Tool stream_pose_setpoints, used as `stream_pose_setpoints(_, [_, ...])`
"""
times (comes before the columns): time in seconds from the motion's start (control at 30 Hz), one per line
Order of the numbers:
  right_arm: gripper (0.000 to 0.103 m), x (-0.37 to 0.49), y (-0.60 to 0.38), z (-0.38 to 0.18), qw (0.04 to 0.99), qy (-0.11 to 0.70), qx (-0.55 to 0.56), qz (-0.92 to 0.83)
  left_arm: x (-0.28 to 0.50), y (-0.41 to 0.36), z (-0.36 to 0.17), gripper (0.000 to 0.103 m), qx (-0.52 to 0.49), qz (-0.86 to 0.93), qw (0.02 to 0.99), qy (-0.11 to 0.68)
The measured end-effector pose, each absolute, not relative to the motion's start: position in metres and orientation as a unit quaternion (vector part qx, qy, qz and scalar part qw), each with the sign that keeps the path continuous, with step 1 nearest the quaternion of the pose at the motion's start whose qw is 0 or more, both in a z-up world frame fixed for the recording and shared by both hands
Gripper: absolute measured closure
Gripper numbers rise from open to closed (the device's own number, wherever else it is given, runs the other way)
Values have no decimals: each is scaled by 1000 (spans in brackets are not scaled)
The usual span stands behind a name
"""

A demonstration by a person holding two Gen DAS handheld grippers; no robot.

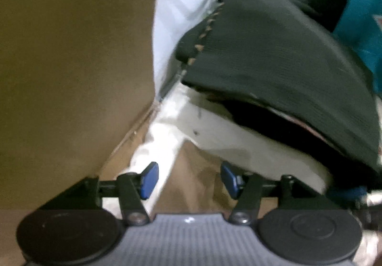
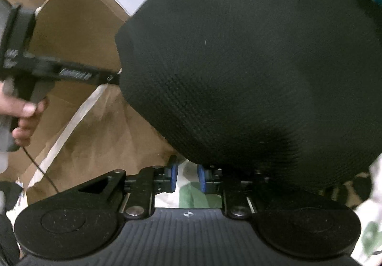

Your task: Fold clothes

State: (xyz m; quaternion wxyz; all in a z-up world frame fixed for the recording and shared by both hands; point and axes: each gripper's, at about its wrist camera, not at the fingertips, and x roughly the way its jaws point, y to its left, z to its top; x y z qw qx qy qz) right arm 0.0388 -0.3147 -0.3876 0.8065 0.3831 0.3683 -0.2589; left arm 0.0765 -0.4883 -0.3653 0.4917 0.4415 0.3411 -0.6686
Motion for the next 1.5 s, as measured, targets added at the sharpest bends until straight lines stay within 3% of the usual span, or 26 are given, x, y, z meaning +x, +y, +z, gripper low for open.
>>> stream_pose_setpoints(0.37, [83, 69, -333, -335, 875, 343, 279, -199, 156, -374, -348, 45, 450, -603, 533, 388])
stream_pose_setpoints(0.47, [83, 42, -339, -343, 890, 343, 258, -155, 188, -343, -358, 46, 435, -561, 568, 416])
stream_pose_setpoints(0.57, [82, 143, -315, -353, 893, 367, 238, -105, 209, -311, -363, 46, 416, -516, 605, 441])
stream_pose_setpoints(0.77, [82, 153, -298, -372, 898, 393, 181, -78, 230, -250, -364, 45, 384, -450, 662, 460])
stream_pose_setpoints(0.9, [82, 160, -297, -377, 901, 394, 165, -75, 240, -223, -363, 33, 343, -424, 693, 472])
stream_pose_setpoints(1.03, [82, 167, -297, -381, 904, 395, 149, -71, 248, -206, -365, 32, 292, -410, 704, 502])
stream_pose_setpoints(1.1, [82, 170, -296, -383, 905, 396, 141, -70, 250, -202, -370, 37, 278, -404, 705, 512])
stream_pose_setpoints(1.13, [82, 172, -295, -383, 906, 394, 138, -68, 251, -200, -373, 50, 272, -400, 706, 517])
stream_pose_setpoints(1.17, [82, 173, -294, -383, 907, 393, 135, -67, 253, -197, -376, 75, 259, -404, 703, 526])
stream_pose_setpoints(1.23, [82, 177, -292, -382, 909, 390, 130, -63, 256, -195, -381, 99, 253, -403, 698, 535])
stream_pose_setpoints(1.5, [82, 231, -273, -380, 923, 372, 96, -11, 270, -183, -389, 99, 234, -389, 685, 569])
